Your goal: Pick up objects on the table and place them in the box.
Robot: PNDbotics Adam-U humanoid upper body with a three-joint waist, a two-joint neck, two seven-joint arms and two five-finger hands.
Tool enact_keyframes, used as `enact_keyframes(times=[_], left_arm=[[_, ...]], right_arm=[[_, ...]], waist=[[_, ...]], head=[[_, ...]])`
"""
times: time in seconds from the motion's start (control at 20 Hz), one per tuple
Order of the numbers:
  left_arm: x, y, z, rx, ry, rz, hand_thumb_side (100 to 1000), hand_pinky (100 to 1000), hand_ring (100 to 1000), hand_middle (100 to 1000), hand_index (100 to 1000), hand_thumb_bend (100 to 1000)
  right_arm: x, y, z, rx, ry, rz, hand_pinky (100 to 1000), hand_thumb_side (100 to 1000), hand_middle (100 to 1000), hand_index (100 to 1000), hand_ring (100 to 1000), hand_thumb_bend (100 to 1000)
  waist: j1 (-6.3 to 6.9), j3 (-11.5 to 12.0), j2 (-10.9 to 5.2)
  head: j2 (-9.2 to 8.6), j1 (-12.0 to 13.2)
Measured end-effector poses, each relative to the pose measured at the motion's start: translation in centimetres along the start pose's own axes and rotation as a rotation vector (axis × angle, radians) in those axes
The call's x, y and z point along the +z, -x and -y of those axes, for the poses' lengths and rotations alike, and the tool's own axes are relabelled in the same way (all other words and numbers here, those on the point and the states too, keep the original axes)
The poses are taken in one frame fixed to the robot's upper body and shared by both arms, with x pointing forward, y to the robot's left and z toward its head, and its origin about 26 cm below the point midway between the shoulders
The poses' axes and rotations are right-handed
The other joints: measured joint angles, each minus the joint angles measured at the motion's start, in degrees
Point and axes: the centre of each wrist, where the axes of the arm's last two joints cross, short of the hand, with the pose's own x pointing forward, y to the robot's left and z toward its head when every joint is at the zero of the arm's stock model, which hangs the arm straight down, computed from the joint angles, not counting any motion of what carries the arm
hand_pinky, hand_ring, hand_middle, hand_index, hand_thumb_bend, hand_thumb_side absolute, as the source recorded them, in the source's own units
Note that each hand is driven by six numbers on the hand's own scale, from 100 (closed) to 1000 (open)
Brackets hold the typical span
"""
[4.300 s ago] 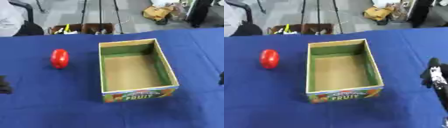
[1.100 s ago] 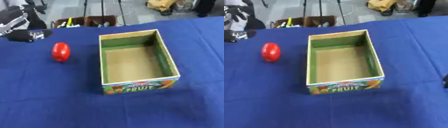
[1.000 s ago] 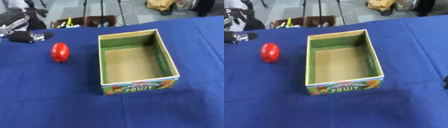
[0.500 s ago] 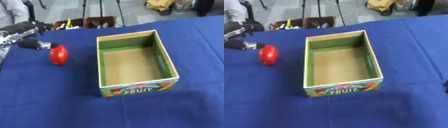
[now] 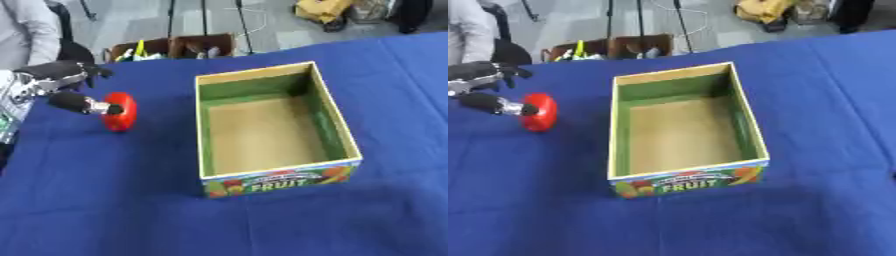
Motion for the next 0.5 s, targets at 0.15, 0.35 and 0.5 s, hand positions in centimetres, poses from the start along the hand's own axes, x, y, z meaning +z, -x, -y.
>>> enact_keyframes(times=[0.15, 0.35, 0.5], left_arm=[[0.01, 0.01, -0.01, 0.014, 0.014, 0.012, 918, 648, 773, 880, 1000, 699], [0.00, 0.02, 0.02, 0.014, 0.048, 0.020, 870, 645, 773, 864, 1000, 698], [-0.03, 0.12, 0.18, 0.012, 0.074, 0.022, 825, 640, 772, 864, 1000, 679]], right_arm=[[0.00, 0.00, 0.00, 0.000, -0.001, 0.001, 295, 874, 240, 379, 204, 100], [0.00, 0.00, 0.00, 0.001, -0.002, 0.002, 295, 874, 240, 378, 204, 100], [0.00, 0.00, 0.00, 0.001, -0.002, 0.002, 294, 874, 240, 378, 203, 100]], waist=[[-0.01, 0.00, 0.09], [-0.02, -0.19, 0.27], [-0.02, -0.36, 0.56]], head=[[-0.15, 0.09], [-0.49, 0.37], [-0.64, 0.53]])
